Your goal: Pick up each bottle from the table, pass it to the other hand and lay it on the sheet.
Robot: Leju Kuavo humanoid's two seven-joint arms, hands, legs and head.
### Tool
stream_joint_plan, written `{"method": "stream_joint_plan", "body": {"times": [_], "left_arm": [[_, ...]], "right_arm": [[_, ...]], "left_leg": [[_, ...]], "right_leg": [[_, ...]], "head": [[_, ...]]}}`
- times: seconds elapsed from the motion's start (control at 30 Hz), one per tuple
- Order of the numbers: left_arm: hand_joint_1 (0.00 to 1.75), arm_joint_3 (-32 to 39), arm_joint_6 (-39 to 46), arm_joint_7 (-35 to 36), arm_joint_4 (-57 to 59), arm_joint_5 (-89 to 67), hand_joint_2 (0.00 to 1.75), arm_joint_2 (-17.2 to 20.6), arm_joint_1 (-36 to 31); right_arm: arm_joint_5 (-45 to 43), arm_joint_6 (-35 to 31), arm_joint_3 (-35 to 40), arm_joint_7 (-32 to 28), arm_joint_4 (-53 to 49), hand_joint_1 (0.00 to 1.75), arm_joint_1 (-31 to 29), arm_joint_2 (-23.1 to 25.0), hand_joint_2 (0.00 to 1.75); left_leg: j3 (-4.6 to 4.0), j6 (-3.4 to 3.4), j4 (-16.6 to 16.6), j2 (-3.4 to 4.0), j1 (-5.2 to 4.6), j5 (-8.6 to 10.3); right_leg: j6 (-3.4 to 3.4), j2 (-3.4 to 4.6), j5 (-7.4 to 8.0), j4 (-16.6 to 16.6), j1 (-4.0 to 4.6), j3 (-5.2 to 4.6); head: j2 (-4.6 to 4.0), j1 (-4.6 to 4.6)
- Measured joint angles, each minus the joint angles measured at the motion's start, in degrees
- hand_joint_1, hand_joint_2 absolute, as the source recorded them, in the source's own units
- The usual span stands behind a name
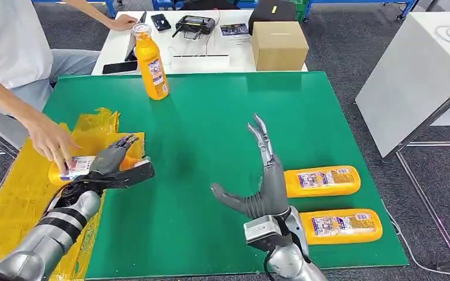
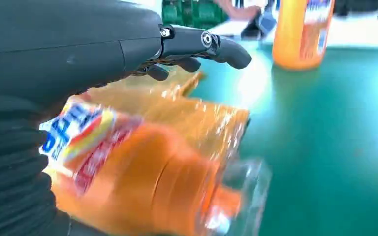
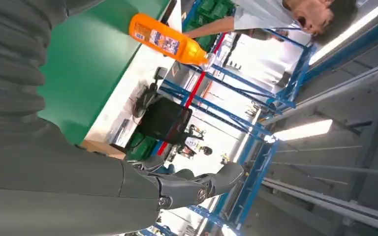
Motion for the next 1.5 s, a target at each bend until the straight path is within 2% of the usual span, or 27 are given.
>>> {"method": "stream_joint_plan", "body": {"times": [0.3,0.47,0.6,0.77,0.83,0.93,1.03,1.13,1.3,1.5], "left_arm": [[0.00,3.6,-0.1,-4.0,-13.9,10.5,1.75,-0.2,5.5],[0.00,6.1,-7.4,-8.2,-22.6,24.0,1.75,-0.7,9.2],[0.00,7.9,-16.3,-10.4,-30.0,37.9,1.75,-1.2,13.6],[0.00,9.3,-18.4,-10.6,-36.2,41.2,1.75,-1.5,17.7],[0.00,9.9,-19.8,-10.8,-37.5,43.5,1.75,-1.8,18.6],[0.00,10.6,-22.7,-10.8,-40.5,48.6,1.75,-2.6,21.3],[0.00,10.6,-23.8,-10.7,-42.8,50.2,1.75,-3.7,24.3],[0.00,10.6,-23.8,-10.6,-44.0,50.2,1.75,-4.7,26.0],[0.00,10.5,-23.8,-10.6,-44.8,50.3,1.75,-5.5,27.0],[0.00,9.6,-23.9,-10.7,-44.8,50.1,1.75,-6.7,27.5]], "right_arm": [[0.8,-0.1,-0.3,0.2,0.0,0.00,0.7,0.0,1.75],[1.6,-0.7,-0.7,0.4,0.0,0.00,1.0,-0.1,1.75],[10.1,0.1,-1.1,5.8,0.3,0.00,1.0,-1.8,1.75],[13.7,0.4,-2.0,7.7,1.2,0.00,1.0,-4.0,1.75],[18.0,0.4,-2.1,10.3,1.4,0.00,0.9,-4.6,1.75],[27.3,1.4,-2.9,15.9,2.1,0.00,1.0,-7.1,1.75],[31.9,3.5,-5.1,18.5,3.3,0.00,1.0,-10.7,1.75],[33.1,5.2,-7.6,18.8,4.7,0.00,1.0,-13.8,1.75],[34.7,6.1,-9.4,19.3,6.0,0.00,0.9,-15.9,1.75],[34.8,11.6,-11.8,19.1,9.2,0.00,-1.5,-20.9,1.75]], "left_leg": [[-0.01,0.00,0.0,0.00,0.00,-0.01],[-0.02,0.00,0.0,0.01,0.00,-0.01],[-0.02,0.00,0.0,0.01,-0.01,-0.02],[-0.06,0.01,0.0,0.01,-0.01,-0.03],[-0.05,0.01,0.0,0.00,-0.01,-0.03],[-0.05,0.01,0.0,0.01,-0.01,-0.03],[-0.07,0.03,0.0,-0.02,-0.07,-0.04],[-0.09,0.05,0.0,-0.02,-0.16,-0.05],[-0.07,0.05,0.0,-0.03,-0.16,-0.05],[-0.08,0.06,0.0,-0.03,-0.16,-0.05]], "right_leg": [[0.00,0.01,0.00,0.0,0.00,-0.03],[0.00,0.01,0.00,0.0,0.00,-0.03],[0.00,0.02,-0.01,0.0,-0.01,-0.03],[0.00,0.00,-0.01,0.0,-0.02,-0.05],[0.00,0.01,-0.01,0.0,-0.01,-0.04],[0.00,0.01,-0.01,0.0,-0.02,-0.04],[0.01,-0.02,-0.01,-0.1,-0.10,-0.05],[0.01,-0.02,-0.01,-0.1,-0.17,-0.04],[0.01,0.00,-0.01,-0.1,-0.16,-0.05],[0.02,-0.02,0.00,-0.1,-0.17,-0.03]], "head": [[0.00,0.00],[0.00,0.00],[0.00,-0.02],[0.00,0.00],[0.00,-0.02],[0.00,-0.02],[0.00,0.00],[0.00,-0.02],[0.00,-0.04],[0.00,-0.02]]}}
